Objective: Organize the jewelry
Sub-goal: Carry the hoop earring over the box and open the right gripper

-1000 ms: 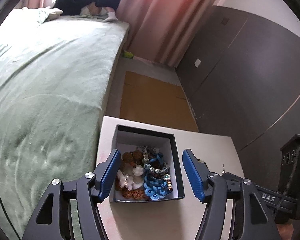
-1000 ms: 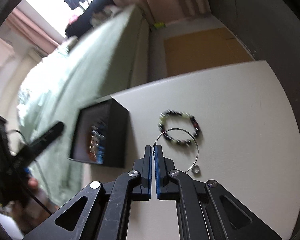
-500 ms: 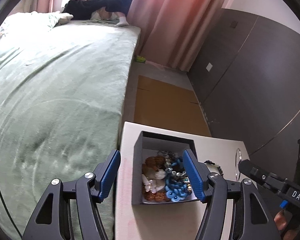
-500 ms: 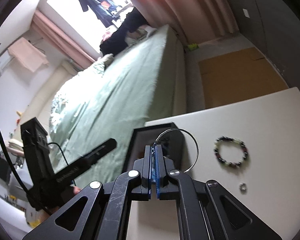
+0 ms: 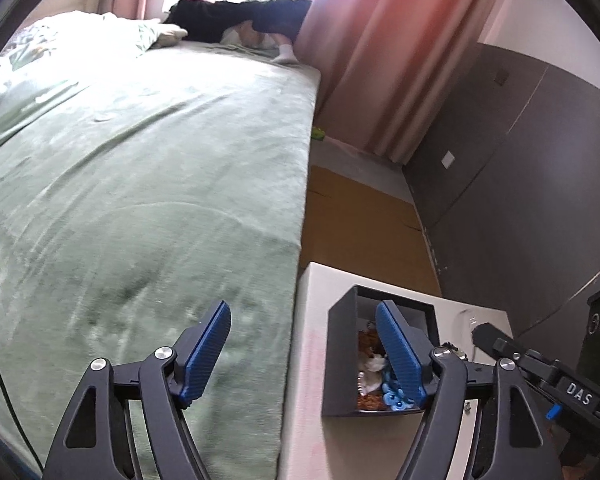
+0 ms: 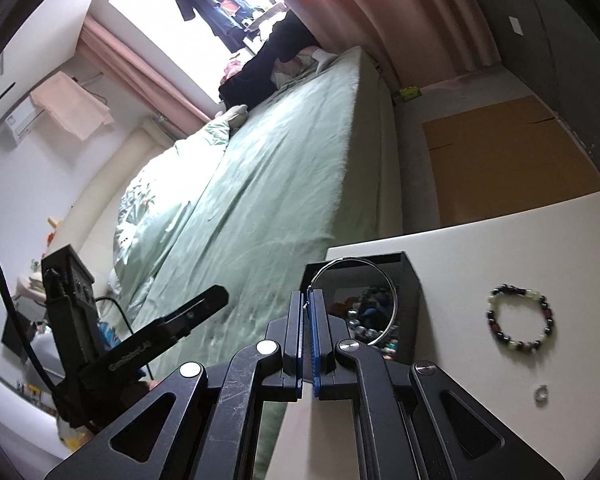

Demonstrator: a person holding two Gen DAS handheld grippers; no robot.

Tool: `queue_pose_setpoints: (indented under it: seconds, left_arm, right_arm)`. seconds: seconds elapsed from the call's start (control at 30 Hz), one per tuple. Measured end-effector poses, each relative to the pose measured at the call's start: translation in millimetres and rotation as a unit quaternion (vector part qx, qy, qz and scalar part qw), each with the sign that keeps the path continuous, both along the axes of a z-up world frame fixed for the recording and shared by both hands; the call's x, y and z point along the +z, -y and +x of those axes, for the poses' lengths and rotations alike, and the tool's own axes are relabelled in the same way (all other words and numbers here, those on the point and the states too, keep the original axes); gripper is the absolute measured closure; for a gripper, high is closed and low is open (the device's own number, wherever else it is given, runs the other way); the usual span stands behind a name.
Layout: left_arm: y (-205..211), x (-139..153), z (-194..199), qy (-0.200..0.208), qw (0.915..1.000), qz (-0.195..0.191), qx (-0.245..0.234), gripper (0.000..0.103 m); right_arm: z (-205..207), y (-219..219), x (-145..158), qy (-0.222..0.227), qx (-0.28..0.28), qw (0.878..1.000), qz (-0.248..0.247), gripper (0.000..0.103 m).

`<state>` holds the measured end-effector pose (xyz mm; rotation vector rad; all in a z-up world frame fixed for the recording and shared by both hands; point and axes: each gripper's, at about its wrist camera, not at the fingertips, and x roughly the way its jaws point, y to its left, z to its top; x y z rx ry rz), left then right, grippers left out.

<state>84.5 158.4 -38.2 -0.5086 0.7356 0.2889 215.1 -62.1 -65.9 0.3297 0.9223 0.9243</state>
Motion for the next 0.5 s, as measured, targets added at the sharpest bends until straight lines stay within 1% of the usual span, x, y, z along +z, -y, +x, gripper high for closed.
queue_pose_setpoints:
  seconds: [0.03,0.07,0.13,0.2,0.3,0.47,0.5]
  left_arm:
    - [-1.5,0.2,-1.0,0.0,1.0,0.0,0.002,0.027]
    - [-2.4,0.6,-2.0,0.001,1.0,0.002,0.004,0.027]
    - [-2.5,1.4,-2.6,0.001,1.0,0.005,0.005,0.026]
    - [-1.6,2.0,-2.0,0.002,1.0,0.005,0.003,0.026]
    - [4.3,2.9,-0.3,0.003,1.0,0.006,-0.002,0.026]
    - [22.1,5.6,5.5,0.007,0.9998,0.014,-0.015,0.026]
    - [25.5,6.1,6.6,0.009,0.9997,0.013,-0.017,0.026]
  right_arm:
    - [1.2,-3.7,-1.4,-0.002,0.0,1.0,-0.002,0.097]
    - [2.5,-5.7,-2.8,-0.008,0.003,1.0,-0.006,0.093]
    - [3.9,-4.6,-6.0,-0.016,-0.002,1.0,-0.015,0.062]
    - [1.6,3.2,-4.6,-0.003,-0.022,0.999,-0.022,0.054]
    - [3.1,16.0,-0.4,-0.003,-0.032,0.999,-0.028,0.053]
    - [4.0,48.5,6.5,0.004,-0.066,0.997,-0.037,0.053]
    - [5.4,54.6,7.1,0.002,-0.073,0.997,-0.04,0.05]
